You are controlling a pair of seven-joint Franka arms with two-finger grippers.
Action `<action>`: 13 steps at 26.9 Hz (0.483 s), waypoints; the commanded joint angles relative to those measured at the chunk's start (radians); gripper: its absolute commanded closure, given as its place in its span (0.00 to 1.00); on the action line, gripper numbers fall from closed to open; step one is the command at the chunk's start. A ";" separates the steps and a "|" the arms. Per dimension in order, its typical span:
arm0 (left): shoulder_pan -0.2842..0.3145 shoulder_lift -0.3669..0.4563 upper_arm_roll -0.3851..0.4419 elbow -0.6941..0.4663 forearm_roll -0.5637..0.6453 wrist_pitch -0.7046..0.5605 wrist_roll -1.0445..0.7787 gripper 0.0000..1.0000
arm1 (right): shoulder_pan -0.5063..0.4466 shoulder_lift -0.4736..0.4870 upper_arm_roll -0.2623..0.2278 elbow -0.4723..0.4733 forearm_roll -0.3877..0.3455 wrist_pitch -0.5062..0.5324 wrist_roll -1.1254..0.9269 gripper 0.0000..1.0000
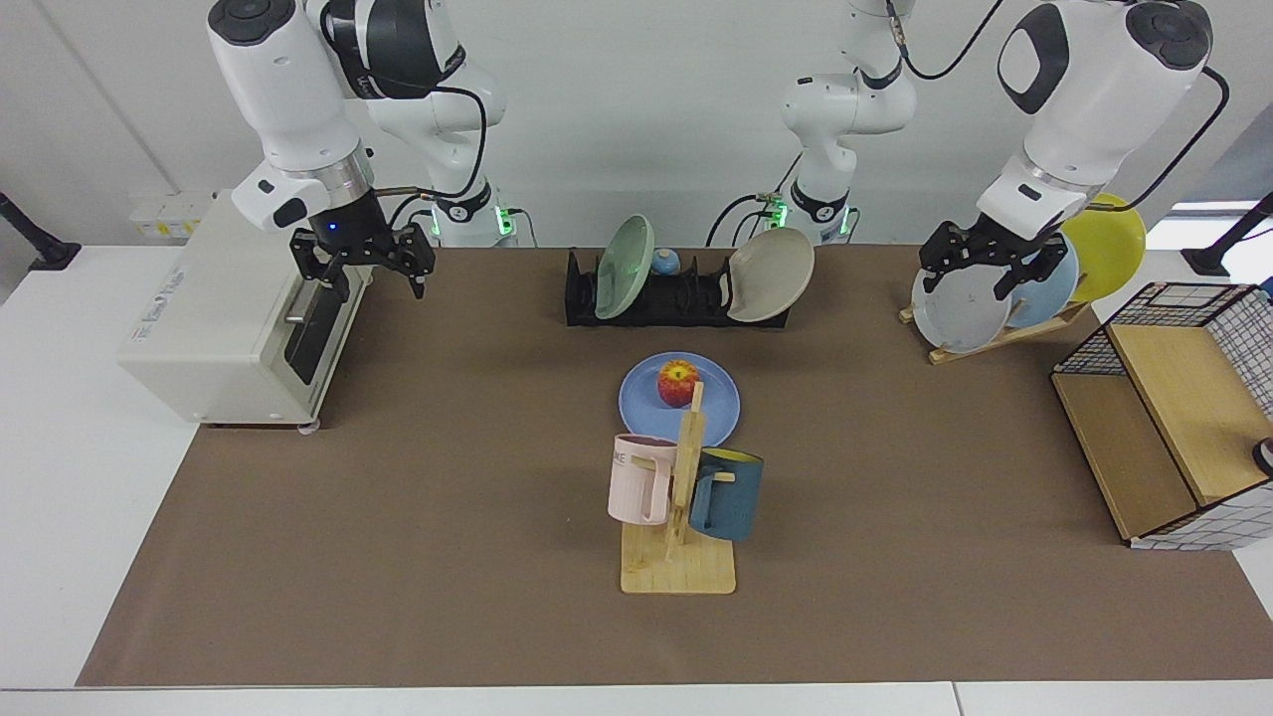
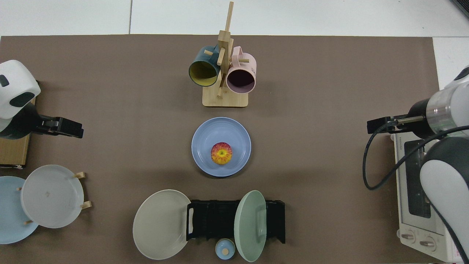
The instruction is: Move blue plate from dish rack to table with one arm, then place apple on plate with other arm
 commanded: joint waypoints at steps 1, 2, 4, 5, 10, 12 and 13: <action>-0.008 -0.019 0.006 -0.023 -0.004 0.000 -0.007 0.00 | -0.018 -0.015 0.003 -0.016 0.006 0.012 -0.001 0.00; -0.008 -0.019 0.006 -0.023 -0.003 0.000 -0.006 0.00 | -0.021 -0.015 0.003 -0.016 0.008 0.012 -0.004 0.00; -0.008 -0.019 0.006 -0.023 -0.004 0.000 -0.007 0.00 | -0.027 -0.015 0.004 -0.016 0.009 0.013 -0.018 0.00; -0.008 -0.019 0.006 -0.023 -0.004 0.000 -0.007 0.00 | -0.029 -0.013 0.004 -0.016 0.009 0.013 -0.027 0.00; -0.008 -0.019 0.004 -0.023 -0.003 0.000 -0.007 0.00 | -0.052 -0.002 0.003 -0.011 0.022 0.013 -0.047 0.00; -0.008 -0.019 0.004 -0.024 -0.004 0.000 -0.007 0.00 | -0.069 -0.001 0.003 -0.011 0.025 0.012 -0.048 0.00; -0.008 -0.019 0.006 -0.024 -0.004 0.000 -0.007 0.00 | -0.070 -0.001 0.003 -0.011 0.025 0.012 -0.047 0.00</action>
